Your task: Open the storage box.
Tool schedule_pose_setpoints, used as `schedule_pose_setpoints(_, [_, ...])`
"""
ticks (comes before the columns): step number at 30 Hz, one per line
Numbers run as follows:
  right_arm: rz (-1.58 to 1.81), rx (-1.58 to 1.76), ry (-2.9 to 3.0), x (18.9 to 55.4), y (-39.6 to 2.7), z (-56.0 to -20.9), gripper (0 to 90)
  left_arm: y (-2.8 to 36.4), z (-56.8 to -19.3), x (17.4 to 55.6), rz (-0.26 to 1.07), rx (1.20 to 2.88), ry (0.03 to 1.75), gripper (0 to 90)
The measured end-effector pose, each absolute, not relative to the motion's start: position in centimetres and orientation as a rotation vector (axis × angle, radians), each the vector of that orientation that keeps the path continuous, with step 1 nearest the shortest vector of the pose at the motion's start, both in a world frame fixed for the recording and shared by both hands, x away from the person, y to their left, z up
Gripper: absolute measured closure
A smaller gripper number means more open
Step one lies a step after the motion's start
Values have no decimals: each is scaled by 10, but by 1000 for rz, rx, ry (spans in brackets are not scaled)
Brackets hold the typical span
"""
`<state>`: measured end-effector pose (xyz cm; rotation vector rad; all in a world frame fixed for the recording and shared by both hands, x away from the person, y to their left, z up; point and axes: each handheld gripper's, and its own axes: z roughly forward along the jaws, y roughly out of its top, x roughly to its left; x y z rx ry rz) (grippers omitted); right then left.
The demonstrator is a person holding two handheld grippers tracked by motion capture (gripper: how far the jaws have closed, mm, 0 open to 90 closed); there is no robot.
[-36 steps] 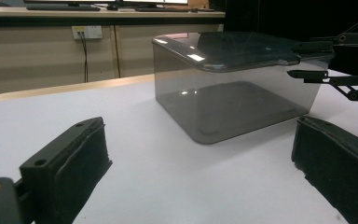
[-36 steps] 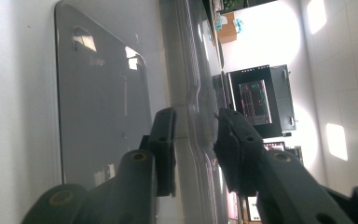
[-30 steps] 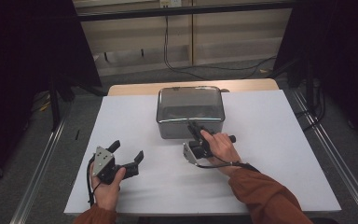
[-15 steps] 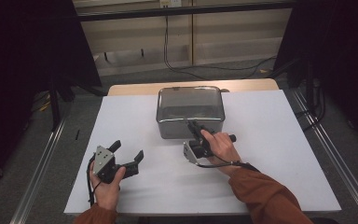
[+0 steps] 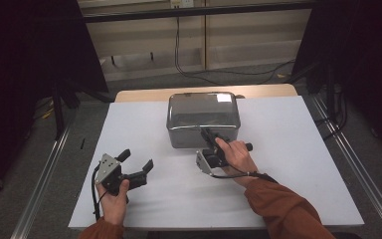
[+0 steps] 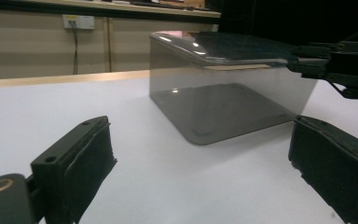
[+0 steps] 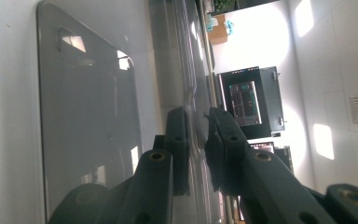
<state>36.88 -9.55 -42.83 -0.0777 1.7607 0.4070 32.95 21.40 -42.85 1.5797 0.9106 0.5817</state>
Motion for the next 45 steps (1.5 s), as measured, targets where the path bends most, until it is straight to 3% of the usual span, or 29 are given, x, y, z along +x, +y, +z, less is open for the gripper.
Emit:
schedule_pose_setpoints(20, [425,-74,1746,371,-96,-418,794,200,-422,348,558,1604,832,23])
schedule_pose_setpoints(45, [431,-75,1726,373,-95,-409,803,177,-414,400,606,1628,789,43])
